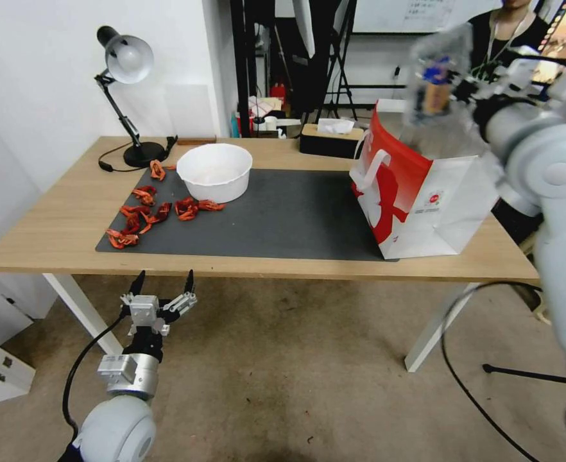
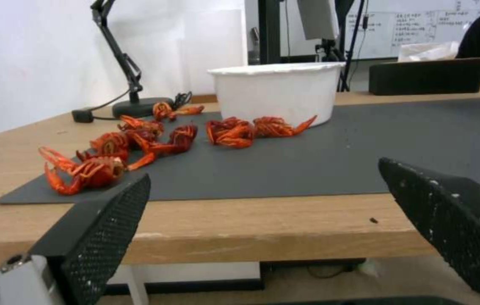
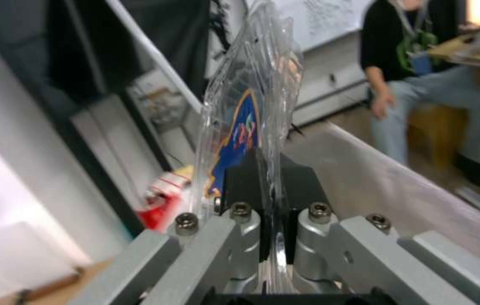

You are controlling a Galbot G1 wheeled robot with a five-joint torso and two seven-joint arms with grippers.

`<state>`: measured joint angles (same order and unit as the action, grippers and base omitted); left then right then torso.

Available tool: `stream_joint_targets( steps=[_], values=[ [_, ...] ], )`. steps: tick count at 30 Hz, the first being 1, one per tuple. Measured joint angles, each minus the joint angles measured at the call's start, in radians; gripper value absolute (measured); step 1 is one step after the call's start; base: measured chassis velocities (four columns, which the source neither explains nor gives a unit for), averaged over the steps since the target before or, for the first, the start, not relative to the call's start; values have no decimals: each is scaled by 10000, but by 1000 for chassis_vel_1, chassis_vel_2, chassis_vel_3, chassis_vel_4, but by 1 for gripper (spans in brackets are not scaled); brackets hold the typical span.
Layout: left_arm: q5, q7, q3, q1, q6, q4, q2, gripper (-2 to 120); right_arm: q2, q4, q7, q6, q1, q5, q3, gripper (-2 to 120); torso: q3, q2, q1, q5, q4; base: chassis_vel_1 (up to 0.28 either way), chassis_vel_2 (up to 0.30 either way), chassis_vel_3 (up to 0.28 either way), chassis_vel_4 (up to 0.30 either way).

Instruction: Close the takeout container lid, then place the container into the takeout bag.

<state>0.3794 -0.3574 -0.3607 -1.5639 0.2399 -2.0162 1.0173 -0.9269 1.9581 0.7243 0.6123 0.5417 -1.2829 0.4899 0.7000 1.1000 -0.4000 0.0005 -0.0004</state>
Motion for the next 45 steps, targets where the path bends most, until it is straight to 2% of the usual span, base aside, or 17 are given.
stream_joint_targets(
  steps=[5, 9, 11, 15, 17, 18, 21, 22, 26, 27, 31, 34, 35, 38, 39, 42, 45],
  values=[
    [0, 0, 69, 97, -79, -6, -33, 100, 46, -191, 16, 156, 394, 19, 205, 21, 0, 0, 0, -3, 6, 0, 0, 0, 0],
    [2, 1, 97, 126, -98, -9, -35, 100, 37, -229, 34, 229, 498, 50, 257, 28, 0, 0, 0, -6, 4, 0, 0, 0, 0],
    [8, 0, 103, 142, -111, -11, -48, 100, 23, -243, 61, 354, 564, 143, 289, 41, 0, 0, 0, -5, 4, 0, 0, 0, 0],
    [22, -2, 95, 143, -111, -11, -58, 100, -8, -243, 37, 384, 567, 236, 303, 52, 0, 0, 0, -5, 4, 0, 0, 0, 0],
    [34, -5, 74, 142, -107, -13, -59, 100, -69, -85, -883, -638, 626, 174, 342, 65, 0, 0, -1, -5, 5, 0, 0, 0, 0],
    [34, -5, 74, 142, -107, -13, -59, 100, -69, -85, -883, -638, 626, 174, 342, 65, 0, 0, -1, -5, 5, 0, 0, 0, 0],
    [42, -8, 52, 140, -95, -20, -63, 100, -52, 251, -2677, -2384, 980, 259, 348, 76, 0, 0, 0, -5, 5, 0, 0, 0, 0],
    [42, -8, 52, 140, -95, -20, -63, 100, -52, 251, -2677, -2384, 980, 259, 348, 76, 0, 0, 0, -5, 5, 0, 0, 0, 0],
    [48, -12, 43, 150, -85, -21, -30, 100, 125, 955, -5233, -3725, 2009, 853, 314, 97, -1, 0, 0, -6, 4, 0, 0, 0, 0],
    [48, -12, 43, 150, -85, -21, -30, 100, 125, 955, -5233, -3725, 2009, 853, 314, 97, -1, 0, 0, -6, 4, 0, 0, 0, 0],
    [52, -13, 42, 160, -81, -9, 18, 100, 312, 1575, -6419, -4230, 3205, 2012, 187, 100, -1, 0, 0, -6, 4, 0, 0, 0, 0],
    [53, -13, 39, 171, -76, 7, 68, 100, 355, 2428, -6992, -4848, 4785, 4591, -201, 100, -2, 0, 0, -8, 0, 0, 0, 0, 0],
    [53, -13, 39, 171, -76, 7, 68, 100, 355, 2428, -6992, -4848, 4785, 4591, -201, 100, -2, 0, 0, -8, 0, 0, 0, 0, 0],
    [52, -12, 34, 173, -63, 13, 119, 100, 74, 2875, -6850, -5514, 5980, 7068, -774, 100, -1, 0, 1, -8, 5, 0, 0, 0, 0],
    [52, -12, 34, 173, -63, 13, 119, 100, 74, 2875, -6850, -5514, 5980, 7068, -774, 100, -1, 0, 1, -8, 5, 0, 0, 0, 0],
    [44, -12, 35, 163, -52, 22, 184, 100, -345, 2918, -6387, -6202, 7271, 9018, -1148, 100, -1, 0, 1, -6, 4, 0, 0, 0, 0],
    [41, -9, 35, 135, -43, 30, 201, 100, -561, 2925, -5960, -6511, 7956, 9754, -1280, 100, 0, 0, 1, -6, 1, 0, 0, 0, 0]
  ],
)
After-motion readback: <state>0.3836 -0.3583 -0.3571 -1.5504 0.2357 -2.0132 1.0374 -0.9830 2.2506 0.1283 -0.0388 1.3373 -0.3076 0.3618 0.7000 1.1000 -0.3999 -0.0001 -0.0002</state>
